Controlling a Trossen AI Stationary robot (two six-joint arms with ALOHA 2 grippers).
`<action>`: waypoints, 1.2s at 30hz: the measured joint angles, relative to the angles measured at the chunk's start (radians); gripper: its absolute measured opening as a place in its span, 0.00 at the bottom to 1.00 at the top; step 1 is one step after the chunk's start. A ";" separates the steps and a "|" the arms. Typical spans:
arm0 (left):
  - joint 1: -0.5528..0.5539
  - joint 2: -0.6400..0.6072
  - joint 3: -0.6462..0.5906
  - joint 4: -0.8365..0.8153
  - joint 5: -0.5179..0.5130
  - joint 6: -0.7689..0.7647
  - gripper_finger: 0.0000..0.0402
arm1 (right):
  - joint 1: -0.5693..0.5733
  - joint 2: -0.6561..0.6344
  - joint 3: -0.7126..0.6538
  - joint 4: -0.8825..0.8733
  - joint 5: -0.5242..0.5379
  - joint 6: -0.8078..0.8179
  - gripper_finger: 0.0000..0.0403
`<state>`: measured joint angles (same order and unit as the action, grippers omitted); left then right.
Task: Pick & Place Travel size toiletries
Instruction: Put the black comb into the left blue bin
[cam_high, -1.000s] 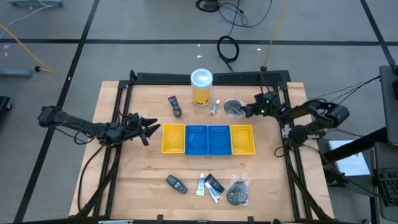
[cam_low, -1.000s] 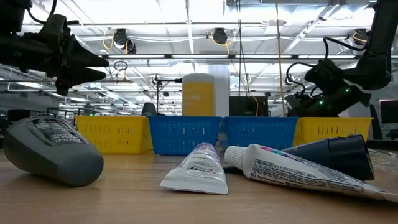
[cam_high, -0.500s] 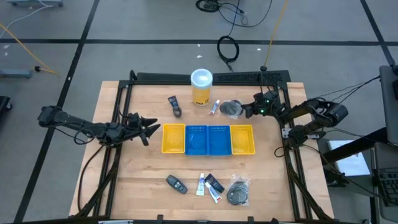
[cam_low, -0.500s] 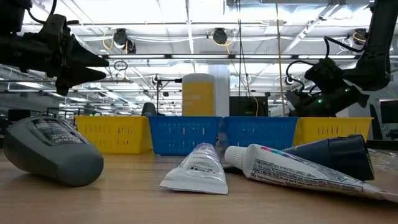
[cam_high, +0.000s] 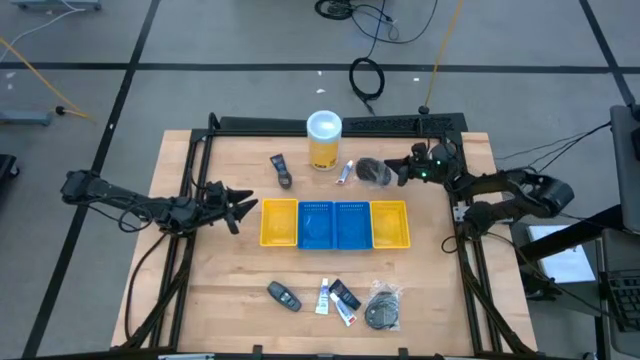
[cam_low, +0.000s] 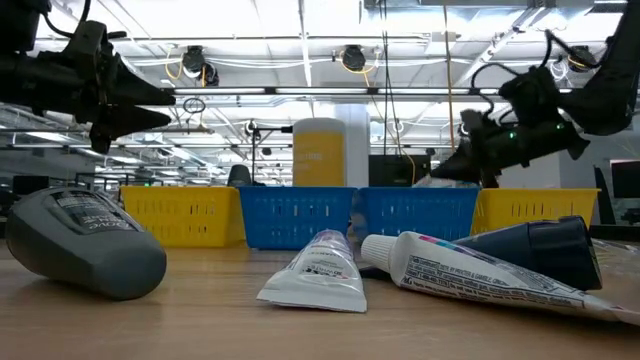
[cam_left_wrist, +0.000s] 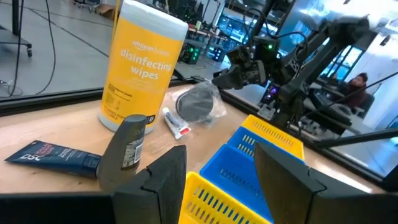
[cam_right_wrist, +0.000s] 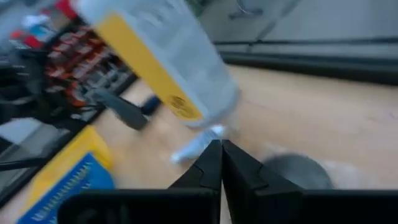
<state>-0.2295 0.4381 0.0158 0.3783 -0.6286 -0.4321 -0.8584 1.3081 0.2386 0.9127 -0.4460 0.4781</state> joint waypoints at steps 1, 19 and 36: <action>0.000 0.000 0.000 0.013 0.007 -0.007 0.46 | 0.006 -0.024 0.000 0.002 -0.004 0.004 0.00; 0.000 0.042 0.000 0.284 0.159 0.026 0.46 | 0.240 -0.299 0.261 -0.326 -0.011 -0.060 0.00; 0.046 0.547 0.284 0.505 0.331 0.286 0.46 | 0.555 -0.292 0.426 -0.420 0.062 -0.139 0.00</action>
<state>-0.1834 0.9853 0.3000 0.8830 -0.2976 -0.1462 -0.3035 1.0159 0.6651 0.4929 -0.3840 0.3393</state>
